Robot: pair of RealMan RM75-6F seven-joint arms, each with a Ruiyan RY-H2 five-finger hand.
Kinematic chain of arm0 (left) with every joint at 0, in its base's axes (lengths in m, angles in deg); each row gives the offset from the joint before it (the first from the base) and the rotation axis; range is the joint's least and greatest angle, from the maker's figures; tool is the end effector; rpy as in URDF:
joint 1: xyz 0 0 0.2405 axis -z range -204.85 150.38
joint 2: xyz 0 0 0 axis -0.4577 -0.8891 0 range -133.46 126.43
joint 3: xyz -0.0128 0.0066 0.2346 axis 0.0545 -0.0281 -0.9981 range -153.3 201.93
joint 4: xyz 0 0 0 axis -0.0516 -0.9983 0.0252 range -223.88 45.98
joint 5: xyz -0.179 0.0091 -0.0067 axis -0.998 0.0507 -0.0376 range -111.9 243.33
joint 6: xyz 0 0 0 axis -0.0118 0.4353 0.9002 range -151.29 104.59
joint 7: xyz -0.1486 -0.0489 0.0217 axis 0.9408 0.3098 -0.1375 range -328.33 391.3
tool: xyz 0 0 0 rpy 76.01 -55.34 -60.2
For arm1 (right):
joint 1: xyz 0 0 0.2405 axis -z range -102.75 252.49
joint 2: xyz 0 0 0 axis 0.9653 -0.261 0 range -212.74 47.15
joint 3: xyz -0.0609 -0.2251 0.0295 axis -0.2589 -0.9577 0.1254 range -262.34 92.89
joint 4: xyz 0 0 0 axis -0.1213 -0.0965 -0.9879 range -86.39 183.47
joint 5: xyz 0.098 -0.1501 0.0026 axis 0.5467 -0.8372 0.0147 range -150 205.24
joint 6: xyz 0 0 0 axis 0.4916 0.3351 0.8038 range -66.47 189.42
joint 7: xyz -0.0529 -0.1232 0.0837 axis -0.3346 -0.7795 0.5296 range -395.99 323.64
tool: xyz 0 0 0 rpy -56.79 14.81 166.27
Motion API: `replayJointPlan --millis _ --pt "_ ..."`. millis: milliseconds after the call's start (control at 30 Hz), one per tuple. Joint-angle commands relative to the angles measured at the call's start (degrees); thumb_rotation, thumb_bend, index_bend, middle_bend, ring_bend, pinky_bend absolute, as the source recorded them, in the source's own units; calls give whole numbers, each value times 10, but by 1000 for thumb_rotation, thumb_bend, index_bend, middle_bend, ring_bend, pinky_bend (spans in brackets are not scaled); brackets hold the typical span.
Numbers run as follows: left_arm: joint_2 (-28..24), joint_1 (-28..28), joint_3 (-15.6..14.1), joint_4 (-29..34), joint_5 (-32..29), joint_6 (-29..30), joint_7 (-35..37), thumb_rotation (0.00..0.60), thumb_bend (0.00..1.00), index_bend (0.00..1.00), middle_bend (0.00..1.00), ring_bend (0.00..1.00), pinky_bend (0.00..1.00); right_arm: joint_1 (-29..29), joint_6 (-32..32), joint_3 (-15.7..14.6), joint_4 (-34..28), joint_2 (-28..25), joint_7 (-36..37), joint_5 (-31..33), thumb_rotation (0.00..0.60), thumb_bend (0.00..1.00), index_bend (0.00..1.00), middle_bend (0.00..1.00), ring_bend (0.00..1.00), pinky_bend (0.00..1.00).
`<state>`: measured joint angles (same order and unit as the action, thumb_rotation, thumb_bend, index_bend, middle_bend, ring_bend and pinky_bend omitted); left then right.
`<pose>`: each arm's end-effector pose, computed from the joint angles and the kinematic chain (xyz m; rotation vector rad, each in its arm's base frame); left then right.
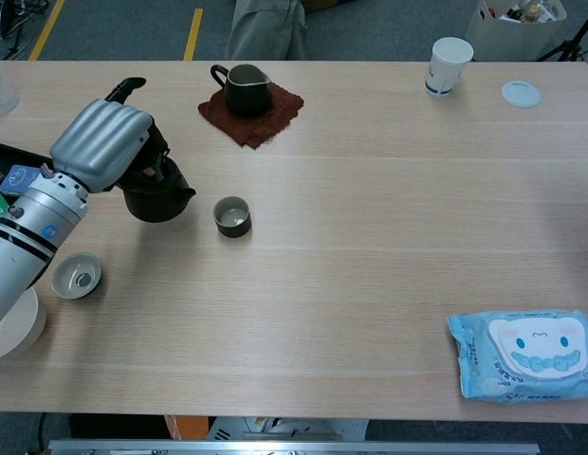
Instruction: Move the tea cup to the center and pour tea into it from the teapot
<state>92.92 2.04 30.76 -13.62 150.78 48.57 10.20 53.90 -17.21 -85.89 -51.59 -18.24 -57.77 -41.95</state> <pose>-0.1606 0.2884 0.0080 -1.7683 -0.6398 -1.0225 -0.2496 -0.2464 0.1504 1.5310 -0.8096 0.6694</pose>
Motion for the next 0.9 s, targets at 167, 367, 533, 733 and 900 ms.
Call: replayJointPlan --millis 167,367,533,733,900 --pt "28 10 1 -19 -3 -4 -38 521 265 998 1000 868 46 11 8 10 6 -4 14 -6 600 289 135 214 62 80" --pt "50 18 6 -35 -7 -6 -61 516 265 998 1000 868 46 21 16 17 10 -9 27 -7 600 289 135 214 62 80" --pt "70 22 9 -57 -8 1 -79 517 265 998 1000 868 47 28 22 21 14 -11 36 -9 600 289 135 214 62 80" --pt "85 27 8 -83 2 12 -94 518 265 998 1000 868 46 33 30 27 17 -15 47 -9 600 289 135 214 62 80" --pt "95 30 1 -109 19 27 -100 515 265 998 1000 868 46 37 35 32 18 -17 54 -10 600 289 135 214 62 80"
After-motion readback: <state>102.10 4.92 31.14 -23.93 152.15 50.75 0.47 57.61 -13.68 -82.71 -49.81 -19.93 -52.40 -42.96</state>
